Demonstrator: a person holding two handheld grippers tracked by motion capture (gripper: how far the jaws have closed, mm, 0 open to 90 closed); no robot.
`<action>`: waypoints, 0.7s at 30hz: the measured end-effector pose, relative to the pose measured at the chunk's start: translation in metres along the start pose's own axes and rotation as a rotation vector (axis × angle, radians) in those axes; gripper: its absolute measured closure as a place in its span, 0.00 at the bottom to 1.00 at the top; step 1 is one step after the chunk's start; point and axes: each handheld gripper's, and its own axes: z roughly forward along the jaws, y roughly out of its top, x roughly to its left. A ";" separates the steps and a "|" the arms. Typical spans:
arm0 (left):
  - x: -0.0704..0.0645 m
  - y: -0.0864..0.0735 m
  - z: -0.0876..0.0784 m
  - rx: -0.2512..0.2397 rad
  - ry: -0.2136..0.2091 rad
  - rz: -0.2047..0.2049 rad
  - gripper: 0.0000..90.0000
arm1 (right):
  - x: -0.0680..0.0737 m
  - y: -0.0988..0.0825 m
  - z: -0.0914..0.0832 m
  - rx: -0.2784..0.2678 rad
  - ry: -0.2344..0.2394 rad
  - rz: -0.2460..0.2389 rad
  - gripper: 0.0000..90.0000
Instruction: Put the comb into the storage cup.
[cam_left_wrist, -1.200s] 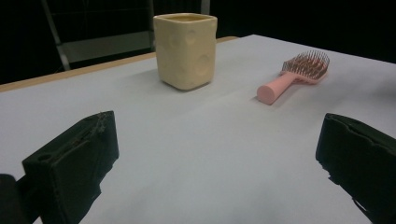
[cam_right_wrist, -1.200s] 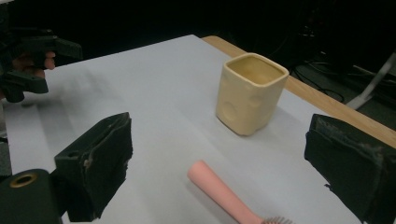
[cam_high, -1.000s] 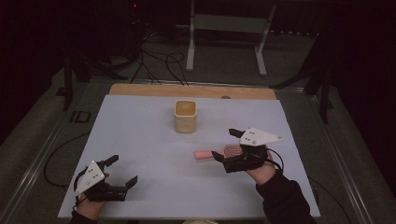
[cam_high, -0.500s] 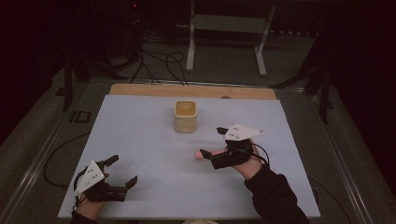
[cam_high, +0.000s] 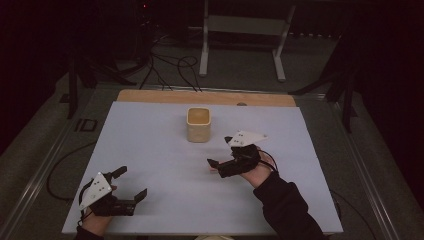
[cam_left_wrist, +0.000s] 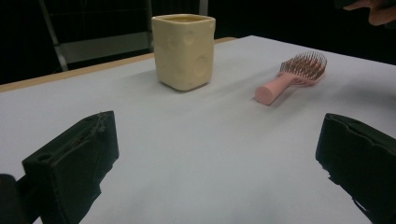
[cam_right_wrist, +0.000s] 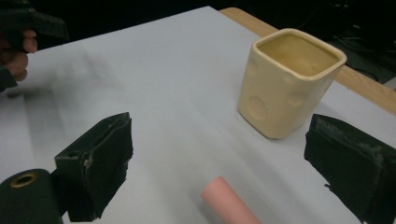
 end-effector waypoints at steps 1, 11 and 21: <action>0.000 0.000 0.000 0.000 0.000 -0.001 0.00 | 0.000 0.000 0.002 0.002 0.001 -0.001 0.08; 0.000 0.000 0.000 0.002 -0.003 -0.001 0.00 | -0.007 -0.007 0.019 0.040 0.022 0.029 0.09; 0.000 0.000 0.001 0.007 -0.003 0.000 0.00 | -0.014 -0.014 0.033 0.088 0.007 0.055 0.15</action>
